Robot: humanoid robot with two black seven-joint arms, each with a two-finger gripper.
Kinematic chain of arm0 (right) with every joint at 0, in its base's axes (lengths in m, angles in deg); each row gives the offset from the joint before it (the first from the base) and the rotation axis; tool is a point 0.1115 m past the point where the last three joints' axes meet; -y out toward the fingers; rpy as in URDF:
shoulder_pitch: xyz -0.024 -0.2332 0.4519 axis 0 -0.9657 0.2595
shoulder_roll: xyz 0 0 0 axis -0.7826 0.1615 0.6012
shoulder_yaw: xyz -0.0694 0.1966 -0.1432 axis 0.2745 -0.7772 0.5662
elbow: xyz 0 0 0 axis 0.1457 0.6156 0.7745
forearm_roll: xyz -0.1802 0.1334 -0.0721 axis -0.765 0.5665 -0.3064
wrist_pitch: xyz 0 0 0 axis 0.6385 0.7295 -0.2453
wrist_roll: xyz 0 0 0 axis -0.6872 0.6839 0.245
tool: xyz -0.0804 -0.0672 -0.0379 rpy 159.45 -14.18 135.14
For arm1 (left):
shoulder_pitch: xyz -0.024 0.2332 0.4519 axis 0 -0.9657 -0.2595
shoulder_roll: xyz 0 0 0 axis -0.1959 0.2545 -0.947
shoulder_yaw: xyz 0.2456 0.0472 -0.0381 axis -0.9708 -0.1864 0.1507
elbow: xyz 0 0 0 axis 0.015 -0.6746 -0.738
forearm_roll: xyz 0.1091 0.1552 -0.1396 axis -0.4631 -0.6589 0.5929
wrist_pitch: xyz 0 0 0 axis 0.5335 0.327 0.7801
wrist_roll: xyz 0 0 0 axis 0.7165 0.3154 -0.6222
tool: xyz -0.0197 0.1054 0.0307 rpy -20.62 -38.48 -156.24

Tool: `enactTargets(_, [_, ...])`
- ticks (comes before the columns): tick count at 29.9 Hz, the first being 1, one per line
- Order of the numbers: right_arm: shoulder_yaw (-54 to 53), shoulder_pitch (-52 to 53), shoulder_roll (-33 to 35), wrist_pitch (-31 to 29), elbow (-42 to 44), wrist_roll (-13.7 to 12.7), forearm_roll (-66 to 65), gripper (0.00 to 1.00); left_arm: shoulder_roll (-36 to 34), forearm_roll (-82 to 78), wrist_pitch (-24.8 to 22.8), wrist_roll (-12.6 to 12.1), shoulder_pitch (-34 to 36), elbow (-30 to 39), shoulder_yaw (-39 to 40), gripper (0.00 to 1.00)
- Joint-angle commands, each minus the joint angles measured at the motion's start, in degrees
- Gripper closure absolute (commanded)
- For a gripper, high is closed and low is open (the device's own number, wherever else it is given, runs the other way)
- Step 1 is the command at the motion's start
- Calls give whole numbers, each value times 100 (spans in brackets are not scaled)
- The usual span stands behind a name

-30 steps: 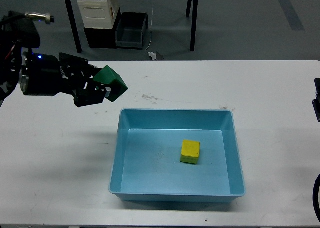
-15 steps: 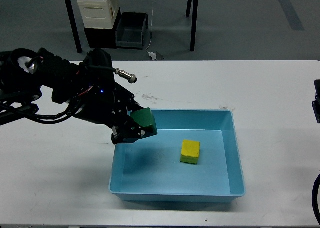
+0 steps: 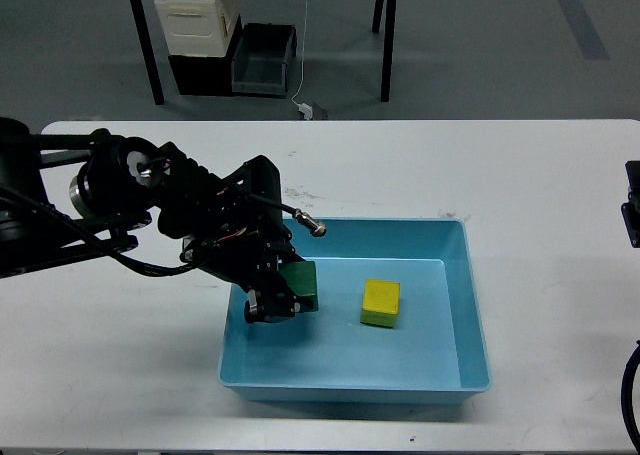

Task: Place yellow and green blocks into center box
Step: 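Lower the green cube into the bin beside the yellow cube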

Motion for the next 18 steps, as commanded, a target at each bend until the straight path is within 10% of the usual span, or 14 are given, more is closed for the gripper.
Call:
enactTargets(1, [-9,9,0,2,0,0,0,0,98,-15,0,0,-201,-233,-20,47])
enactTargets(7, [27,9,-9,2,0,0,0,0,98,29,0,0,-412,-251,-3,13])
enactTargets(16, [9,9,0,19,0,0,0,0,80,64,0,0,-439,-259,59,7])
enactTargets(18, [9,9,0,28,0,0,0,0,81,64,0,0,-439,-259,59,19])
